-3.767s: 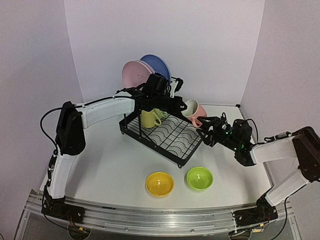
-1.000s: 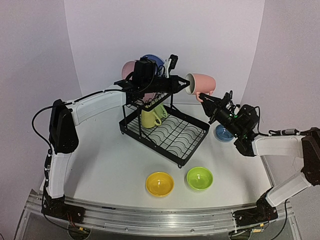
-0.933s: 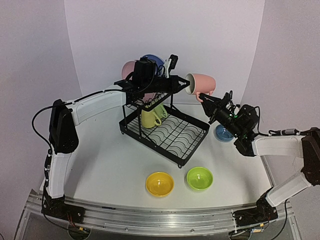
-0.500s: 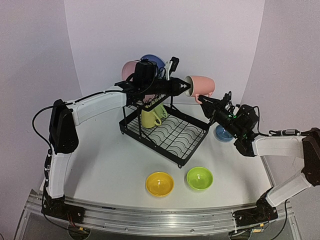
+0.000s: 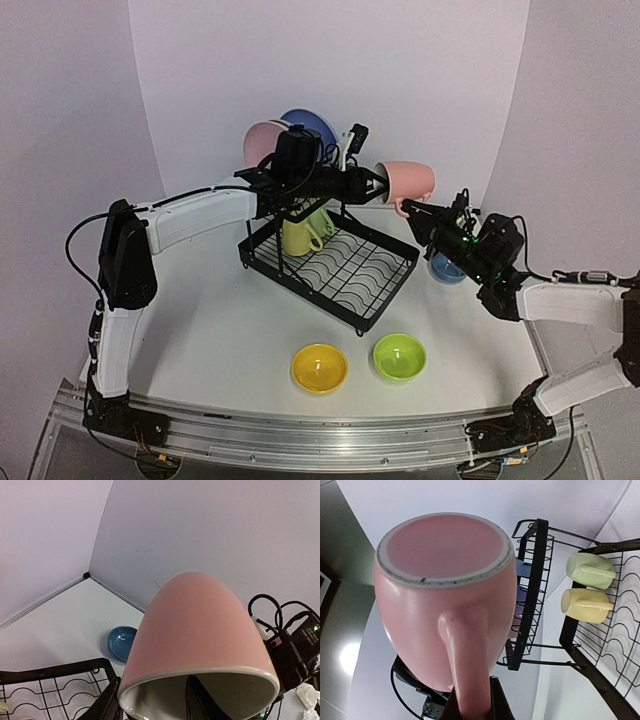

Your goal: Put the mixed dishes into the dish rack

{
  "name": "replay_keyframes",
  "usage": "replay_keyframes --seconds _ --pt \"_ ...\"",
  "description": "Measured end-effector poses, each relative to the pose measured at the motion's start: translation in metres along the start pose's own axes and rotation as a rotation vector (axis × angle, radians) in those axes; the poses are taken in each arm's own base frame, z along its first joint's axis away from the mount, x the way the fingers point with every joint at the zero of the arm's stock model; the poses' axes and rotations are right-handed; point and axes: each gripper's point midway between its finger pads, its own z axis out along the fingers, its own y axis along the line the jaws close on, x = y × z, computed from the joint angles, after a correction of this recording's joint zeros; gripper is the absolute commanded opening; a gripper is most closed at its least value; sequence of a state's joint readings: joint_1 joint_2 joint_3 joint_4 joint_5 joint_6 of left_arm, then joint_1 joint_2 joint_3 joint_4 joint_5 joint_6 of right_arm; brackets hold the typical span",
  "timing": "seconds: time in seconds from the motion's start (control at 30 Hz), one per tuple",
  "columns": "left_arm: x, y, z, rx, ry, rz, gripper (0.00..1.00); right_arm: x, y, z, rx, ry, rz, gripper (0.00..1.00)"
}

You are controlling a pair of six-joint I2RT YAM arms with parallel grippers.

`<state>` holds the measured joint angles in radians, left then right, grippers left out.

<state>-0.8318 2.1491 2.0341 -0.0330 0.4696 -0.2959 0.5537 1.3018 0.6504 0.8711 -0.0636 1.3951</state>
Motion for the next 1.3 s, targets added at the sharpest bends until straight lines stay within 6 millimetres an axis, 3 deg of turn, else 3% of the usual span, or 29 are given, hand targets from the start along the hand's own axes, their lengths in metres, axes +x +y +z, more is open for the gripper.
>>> replay_keyframes --seconds 0.3,0.47,0.83,0.97,1.1,1.2,1.3 --pt "0.011 -0.011 0.004 0.019 0.029 0.000 0.42 -0.002 -0.004 -0.019 0.062 -0.033 -0.032 0.00" --pt "0.014 -0.007 0.004 0.016 0.038 -0.002 0.43 -0.012 -0.018 -0.022 0.122 -0.092 -0.043 0.00" --pt "0.001 -0.030 -0.004 0.078 0.025 0.053 0.50 -0.024 -0.053 -0.029 0.283 -0.141 -0.061 0.00" --pt "-0.005 -0.053 -0.014 0.156 0.017 0.126 0.57 -0.021 -0.065 -0.032 0.450 -0.076 -0.167 0.00" --pt "-0.011 -0.090 -0.038 0.250 0.006 0.212 0.63 -0.020 -0.048 -0.031 0.545 0.010 -0.319 0.00" --pt "-0.028 -0.118 -0.061 0.303 -0.031 0.288 0.67 -0.020 -0.037 -0.027 0.585 0.069 -0.419 0.00" --pt "-0.049 -0.140 -0.084 0.326 -0.075 0.369 0.70 -0.017 -0.044 -0.019 0.629 0.135 -0.488 0.00"
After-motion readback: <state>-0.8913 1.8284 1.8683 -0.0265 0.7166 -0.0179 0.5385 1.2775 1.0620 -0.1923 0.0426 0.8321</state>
